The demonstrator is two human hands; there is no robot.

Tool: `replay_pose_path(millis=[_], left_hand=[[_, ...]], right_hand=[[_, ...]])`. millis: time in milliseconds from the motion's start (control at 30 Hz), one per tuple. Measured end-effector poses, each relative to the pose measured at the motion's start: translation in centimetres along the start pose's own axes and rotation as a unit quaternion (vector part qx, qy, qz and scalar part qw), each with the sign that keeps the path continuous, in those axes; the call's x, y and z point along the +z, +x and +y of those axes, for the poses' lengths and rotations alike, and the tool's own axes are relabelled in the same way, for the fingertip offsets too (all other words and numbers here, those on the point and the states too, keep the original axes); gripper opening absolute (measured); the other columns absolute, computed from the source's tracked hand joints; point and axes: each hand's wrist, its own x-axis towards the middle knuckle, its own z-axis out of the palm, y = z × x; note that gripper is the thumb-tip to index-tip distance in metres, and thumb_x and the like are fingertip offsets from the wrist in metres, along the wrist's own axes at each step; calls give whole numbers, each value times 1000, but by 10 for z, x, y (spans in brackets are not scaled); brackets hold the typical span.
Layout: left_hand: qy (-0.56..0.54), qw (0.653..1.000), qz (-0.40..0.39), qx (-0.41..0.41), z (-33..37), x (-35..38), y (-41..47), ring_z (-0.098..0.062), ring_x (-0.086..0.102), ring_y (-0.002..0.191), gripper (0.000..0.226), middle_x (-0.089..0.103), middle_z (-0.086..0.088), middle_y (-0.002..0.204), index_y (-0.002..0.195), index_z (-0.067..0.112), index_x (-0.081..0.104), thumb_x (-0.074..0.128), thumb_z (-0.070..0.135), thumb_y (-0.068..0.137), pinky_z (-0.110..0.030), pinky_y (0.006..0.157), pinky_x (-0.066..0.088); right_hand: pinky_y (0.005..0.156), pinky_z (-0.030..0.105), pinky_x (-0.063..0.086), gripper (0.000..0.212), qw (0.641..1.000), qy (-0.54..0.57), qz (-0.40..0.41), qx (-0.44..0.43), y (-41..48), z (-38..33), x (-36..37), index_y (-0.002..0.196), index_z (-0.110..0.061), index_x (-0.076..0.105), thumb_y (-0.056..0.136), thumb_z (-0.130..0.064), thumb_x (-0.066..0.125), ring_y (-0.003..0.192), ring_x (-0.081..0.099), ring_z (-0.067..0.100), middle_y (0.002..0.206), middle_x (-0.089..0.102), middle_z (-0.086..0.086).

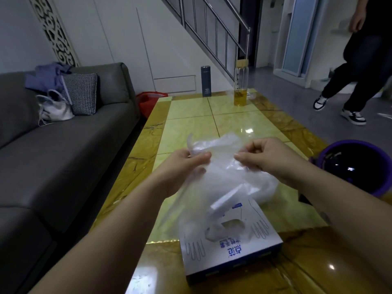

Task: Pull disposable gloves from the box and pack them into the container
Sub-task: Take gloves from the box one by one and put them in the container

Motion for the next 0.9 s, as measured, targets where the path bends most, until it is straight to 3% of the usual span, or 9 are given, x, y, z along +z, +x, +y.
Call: replay_pose_path(millis=[133, 267, 367, 467, 567, 667, 767, 833, 900], left_hand=[[76, 996, -42, 1, -13, -12, -5, -32, 62, 91, 32, 65, -24, 107, 116, 5, 60, 65, 8, 85, -45, 91, 50], [146, 988, -54, 18, -22, -18, -10, -25, 57, 84, 23, 60, -18, 92, 104, 14, 63, 69, 10, 83, -41, 85, 48], [165, 985, -30, 33, -25, -21, -10, -27, 60, 91, 22, 62, -27, 108, 103, 19, 63, 70, 15, 82, -42, 87, 49], [211, 974, 20, 81, -31, -18, -10, -18, 65, 91, 22, 67, -11, 105, 100, 26, 60, 71, 18, 82, -34, 82, 53], [377, 906, 59, 183, -42, 0, -18, 0, 53, 65, 24, 56, 12, 78, 82, 30, 47, 65, 16, 87, -11, 56, 40], [554, 799, -29, 232, -58, 24, -27, -9, 53, 83, 12, 50, 11, 100, 97, 25, 53, 52, 14, 93, -12, 60, 35], [641, 718, -133, 237, -72, 40, -25, -20, 57, 99, 31, 51, 5, 125, 116, 26, 59, 46, 11, 93, -30, 73, 47], [670, 690, -173, 214, -73, 48, -23, -24, 58, 99, 29, 57, 0, 119, 114, 23, 63, 46, 15, 92, -35, 73, 48], [701, 661, -182, 196, -71, 54, -25, -29, 56, 85, 20, 63, -9, 103, 94, 14, 61, 43, 22, 94, -33, 67, 43]], right_hand=[[49, 14, 42, 17, 988, -154, -9, 1, -4, 11, -3, 81, -10, 70, 91, -21, 61, 44, 54, -2, 60, 63, 1], [56, 15, 51, 16, 989, -145, -26, 22, -3, 13, -7, 95, -20, 65, 97, -15, 50, 61, 68, 4, 79, 72, -1], [65, 23, 54, 16, 993, -119, 1, 28, 5, 12, -17, 95, -17, 64, 98, -14, 48, 62, 69, 8, 81, 72, -1], [59, 20, 51, 21, 993, -89, 69, 30, 19, 15, -33, 88, -14, 63, 99, -9, 45, 58, 66, 10, 79, 70, 2], [47, 19, 44, 29, 985, -34, 167, 31, 37, 23, -49, 76, -15, 58, 99, -8, 42, 43, 61, 4, 73, 65, 4], [39, 15, 37, 27, 966, -13, 258, 27, 51, 27, -60, 76, -15, 56, 98, -11, 42, 35, 55, 2, 68, 61, 1], [43, 20, 36, 23, 955, 38, 291, 39, 59, 23, -59, 79, -14, 54, 97, -10, 40, 37, 55, 5, 69, 59, 3], [39, 16, 33, 28, 955, 49, 290, 44, 62, 21, -55, 73, -16, 51, 97, -8, 39, 33, 53, 3, 67, 57, 2], [39, 16, 32, 30, 958, 40, 280, 47, 65, 20, -51, 70, -17, 49, 96, -8, 38, 31, 52, 2, 65, 57, 2]])
